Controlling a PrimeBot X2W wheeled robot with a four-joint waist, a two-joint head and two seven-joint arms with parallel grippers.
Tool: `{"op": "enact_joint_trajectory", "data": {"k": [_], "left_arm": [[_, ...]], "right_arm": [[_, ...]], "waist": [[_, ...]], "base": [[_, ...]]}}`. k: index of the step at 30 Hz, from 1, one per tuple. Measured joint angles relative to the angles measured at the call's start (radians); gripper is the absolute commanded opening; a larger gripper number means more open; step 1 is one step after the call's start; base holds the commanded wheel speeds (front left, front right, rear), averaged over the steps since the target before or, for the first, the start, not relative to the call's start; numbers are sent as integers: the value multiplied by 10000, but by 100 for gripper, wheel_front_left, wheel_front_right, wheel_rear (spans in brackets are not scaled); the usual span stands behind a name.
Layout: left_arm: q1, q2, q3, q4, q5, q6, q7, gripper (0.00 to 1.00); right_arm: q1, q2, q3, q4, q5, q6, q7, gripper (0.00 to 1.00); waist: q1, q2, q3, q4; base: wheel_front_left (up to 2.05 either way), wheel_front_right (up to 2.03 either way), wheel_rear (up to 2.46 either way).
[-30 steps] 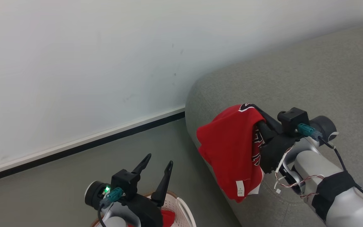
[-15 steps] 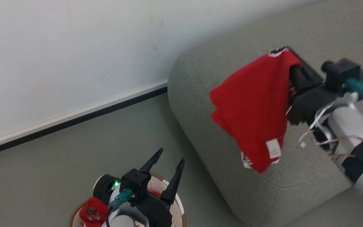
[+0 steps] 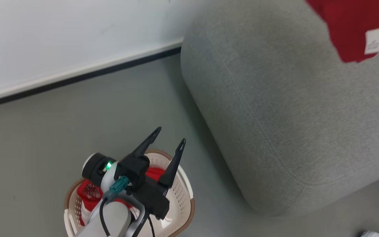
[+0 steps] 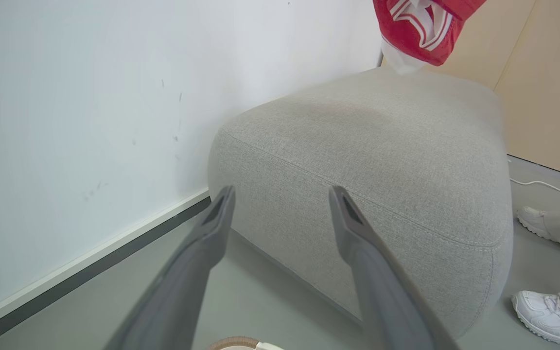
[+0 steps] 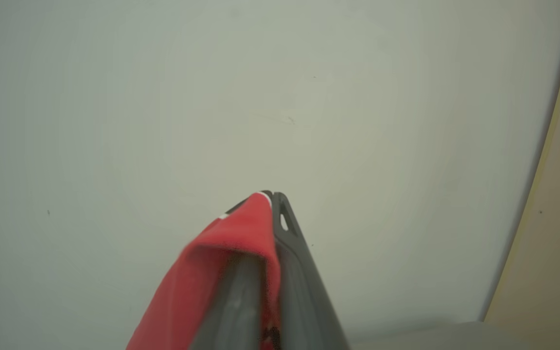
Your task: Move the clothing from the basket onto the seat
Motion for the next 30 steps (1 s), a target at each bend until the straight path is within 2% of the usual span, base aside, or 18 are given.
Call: {"op": "enact_joint_trajectory", "data": {"k": [8, 10, 23, 30], "left_arm": [[-691, 86, -230, -836, 332, -61, 382, 100], [-854, 159, -232, -1057, 527, -63, 510, 100], [-1563, 1014, 27, -2113, 871, -61, 1195, 100], [-1892, 1112, 12, -2178, 915, -153, 1409, 100]], "right_arm": [[-1054, -982, -514, 928, 2, -27, 79, 0], [-1086, -1058, -604, 951, 40, -102, 73, 0], [-1858, -731, -673, 1007, -42, -274, -27, 0], [-1120, -25, -692, 1875, 79, -322, -33, 0]], "waist": [[0, 1, 1027, 349], [1, 0, 1286, 445], [0, 1, 3023, 650], [0, 1, 3790, 433]], "base": [[0, 0, 0], [0, 0, 0], [0, 0, 0], [0, 0, 0]]}}
